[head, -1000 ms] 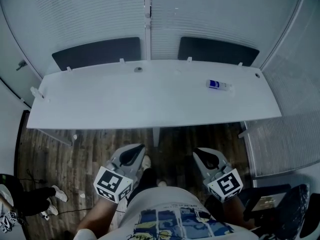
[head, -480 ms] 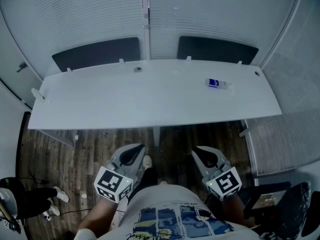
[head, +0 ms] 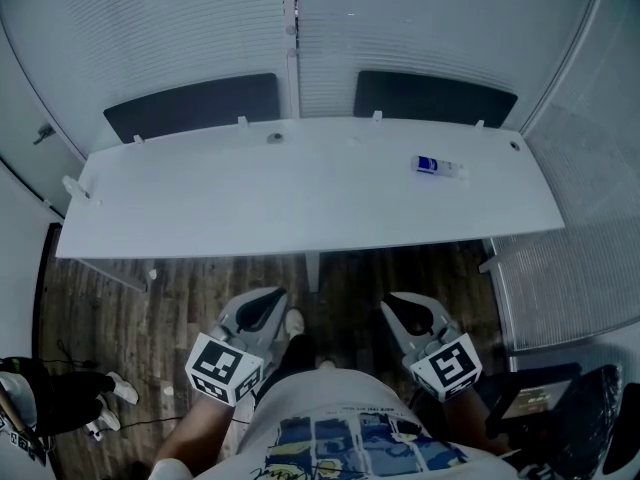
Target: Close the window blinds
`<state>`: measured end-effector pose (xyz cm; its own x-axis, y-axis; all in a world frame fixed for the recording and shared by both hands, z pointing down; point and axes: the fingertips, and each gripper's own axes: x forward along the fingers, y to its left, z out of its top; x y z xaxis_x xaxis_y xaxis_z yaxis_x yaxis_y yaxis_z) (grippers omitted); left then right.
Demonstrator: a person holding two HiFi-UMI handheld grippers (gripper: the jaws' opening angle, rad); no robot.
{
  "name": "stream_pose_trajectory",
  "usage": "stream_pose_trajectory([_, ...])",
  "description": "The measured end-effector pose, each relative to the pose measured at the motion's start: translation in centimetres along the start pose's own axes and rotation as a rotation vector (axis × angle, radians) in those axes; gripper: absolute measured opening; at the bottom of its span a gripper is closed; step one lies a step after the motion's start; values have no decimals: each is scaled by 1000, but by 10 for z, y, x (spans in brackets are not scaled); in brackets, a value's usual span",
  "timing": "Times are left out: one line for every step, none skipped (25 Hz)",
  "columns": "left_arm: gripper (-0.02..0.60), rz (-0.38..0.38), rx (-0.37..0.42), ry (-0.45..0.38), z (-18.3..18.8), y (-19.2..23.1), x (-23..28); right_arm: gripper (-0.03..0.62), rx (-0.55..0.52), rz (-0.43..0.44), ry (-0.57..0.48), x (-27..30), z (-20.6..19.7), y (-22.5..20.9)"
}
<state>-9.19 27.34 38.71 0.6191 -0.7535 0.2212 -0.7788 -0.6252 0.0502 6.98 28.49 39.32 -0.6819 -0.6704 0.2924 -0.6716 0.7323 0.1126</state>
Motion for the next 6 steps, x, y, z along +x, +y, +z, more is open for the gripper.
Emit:
stream_pose_trajectory([6, -1, -2, 1, 0, -1, 1, 20, 2, -1, 1, -1, -1, 0])
stream_pose_trajectory([6, -3, -3, 3, -1, -1, 2, 20, 5, -2, 4, -1, -2, -1])
stream_pose_trajectory([6, -5, -5, 5, -2, -2, 2, 20, 8, -4, 6, -2, -2, -1])
stream_pose_trajectory([6, -8, -6, 7, -2, -2, 4, 20, 11, -6, 8, -2, -3, -1])
stream_pose_trajectory([6, -11, -7, 9, -3, -2, 5, 20, 15, -8, 9, -2, -3, -2])
stream_pose_trajectory([6, -14, -7, 11, -3, -3, 6, 20, 18, -10, 10, -2, -4, -2])
